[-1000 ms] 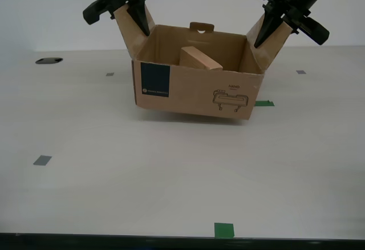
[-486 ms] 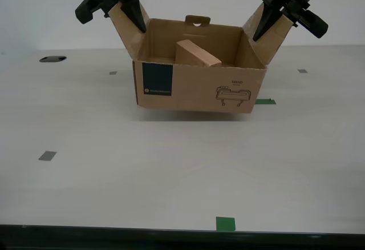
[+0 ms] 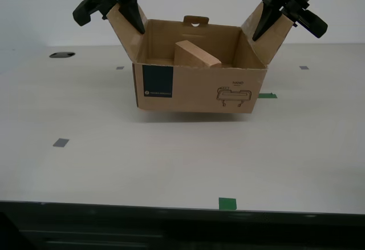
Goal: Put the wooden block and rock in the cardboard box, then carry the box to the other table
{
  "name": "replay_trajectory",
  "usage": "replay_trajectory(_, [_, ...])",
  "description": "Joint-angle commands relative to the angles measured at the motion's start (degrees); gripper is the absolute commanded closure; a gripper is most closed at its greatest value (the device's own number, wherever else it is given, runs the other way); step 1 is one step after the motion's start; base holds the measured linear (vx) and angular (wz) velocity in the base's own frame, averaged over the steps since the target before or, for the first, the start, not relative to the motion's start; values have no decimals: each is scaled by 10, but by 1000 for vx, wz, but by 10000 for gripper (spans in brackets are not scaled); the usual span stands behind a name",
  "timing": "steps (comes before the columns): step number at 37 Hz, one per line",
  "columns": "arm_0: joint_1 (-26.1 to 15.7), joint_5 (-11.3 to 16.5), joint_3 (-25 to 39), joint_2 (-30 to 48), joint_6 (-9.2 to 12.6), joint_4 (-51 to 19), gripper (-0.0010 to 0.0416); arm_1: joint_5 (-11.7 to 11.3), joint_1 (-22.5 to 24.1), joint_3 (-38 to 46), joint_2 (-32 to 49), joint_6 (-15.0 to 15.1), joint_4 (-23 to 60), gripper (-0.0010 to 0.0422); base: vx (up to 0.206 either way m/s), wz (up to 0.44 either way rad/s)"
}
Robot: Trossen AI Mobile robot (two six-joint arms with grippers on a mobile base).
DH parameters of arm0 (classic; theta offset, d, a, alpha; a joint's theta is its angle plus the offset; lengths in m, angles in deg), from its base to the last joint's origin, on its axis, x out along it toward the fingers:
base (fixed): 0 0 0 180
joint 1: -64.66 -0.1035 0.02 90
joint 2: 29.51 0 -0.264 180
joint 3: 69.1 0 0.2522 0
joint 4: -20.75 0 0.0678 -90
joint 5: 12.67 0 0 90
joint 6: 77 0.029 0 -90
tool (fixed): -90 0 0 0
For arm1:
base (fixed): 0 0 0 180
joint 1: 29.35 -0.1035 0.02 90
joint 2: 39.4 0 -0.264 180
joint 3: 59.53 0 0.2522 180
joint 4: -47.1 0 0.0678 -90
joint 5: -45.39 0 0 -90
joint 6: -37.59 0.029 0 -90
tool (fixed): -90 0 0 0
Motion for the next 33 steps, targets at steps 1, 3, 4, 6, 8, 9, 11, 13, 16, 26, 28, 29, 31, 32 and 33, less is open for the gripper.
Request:
replay_trajectory(1, [-1, 7, 2, -7, 0, 0, 406, 11, 2, 0, -4, 1, -4, 414, -74, 11])
replay_trajectory(3, [-1, 7, 2, -12, 0, 0, 406, 11, 2, 0, -4, 1, -4, 414, -72, 8])
replay_trajectory(4, [-1, 7, 2, -14, 0, 0, 406, 11, 2, 0, -5, 1, -4, 414, -68, 9])
replay_trajectory(6, [-1, 7, 2, -23, -2, 0, 406, 11, 2, 0, -5, 1, -4, 414, -65, 6])
replay_trajectory(8, [-1, 7, 2, -31, -5, 0, 406, 11, 4, 0, -5, 1, -4, 414, -64, 6])
replay_trajectory(9, [-1, 7, 2, -35, -6, 0, 406, 11, 4, 0, -6, 1, -4, 414, -64, 2])
replay_trajectory(11, [-1, 7, 2, -41, -7, -1, 406, 11, 5, 0, -7, 1, -5, 414, -62, 2])
replay_trajectory(13, [-1, 7, 2, -47, -8, -3, 406, 11, 5, 0, -7, -3, -6, 414, -62, 5])
replay_trajectory(16, [-1, 7, 2, -48, -10, -13, 406, 11, 5, 0, -9, -11, -10, 414, -63, 19])
replay_trajectory(26, [-1, 7, 1, -48, -8, -17, 406, 11, 5, 0, -9, 1, -16, 413, -69, 57])
replay_trajectory(28, [-1, 7, 1, -48, -7, -16, 406, 11, 5, 0, -9, 7, -16, 413, -70, 101])
replay_trajectory(29, [-1, 7, 1, -48, -7, -14, 406, 11, 5, 0, -9, 10, -16, 413, -70, 108])
replay_trajectory(31, [-1, 7, 1, -48, -4, -14, 406, 11, 5, 0, -9, 13, -13, 413, -71, 116])
replay_trajectory(32, [-1, 7, 1, -48, 1, -13, 406, 11, 5, 0, -9, 14, -10, 413, -71, 124])
replay_trajectory(33, [-1, 7, 1, -48, 4, -13, 406, 11, 5, 0, -10, 17, -7, 413, -72, 137])
